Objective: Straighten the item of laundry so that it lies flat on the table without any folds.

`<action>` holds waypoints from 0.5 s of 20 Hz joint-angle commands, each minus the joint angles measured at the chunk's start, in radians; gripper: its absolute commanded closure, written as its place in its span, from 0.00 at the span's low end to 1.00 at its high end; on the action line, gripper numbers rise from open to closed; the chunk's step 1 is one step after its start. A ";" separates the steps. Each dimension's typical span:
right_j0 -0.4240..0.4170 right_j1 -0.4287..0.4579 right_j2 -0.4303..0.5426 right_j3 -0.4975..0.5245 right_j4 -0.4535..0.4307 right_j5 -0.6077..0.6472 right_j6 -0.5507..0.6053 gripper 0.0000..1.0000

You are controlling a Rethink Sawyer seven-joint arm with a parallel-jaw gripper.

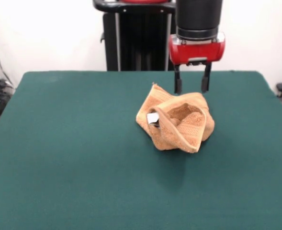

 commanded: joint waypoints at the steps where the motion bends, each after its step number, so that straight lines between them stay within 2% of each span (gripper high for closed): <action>1: 0.011 0.034 0.035 0.045 -0.072 -0.113 0.047 0.00; 6: 0.012 0.039 0.029 0.065 -0.086 -0.144 0.069 0.00; 10: 0.007 0.090 0.026 0.065 -0.105 -0.194 0.075 0.00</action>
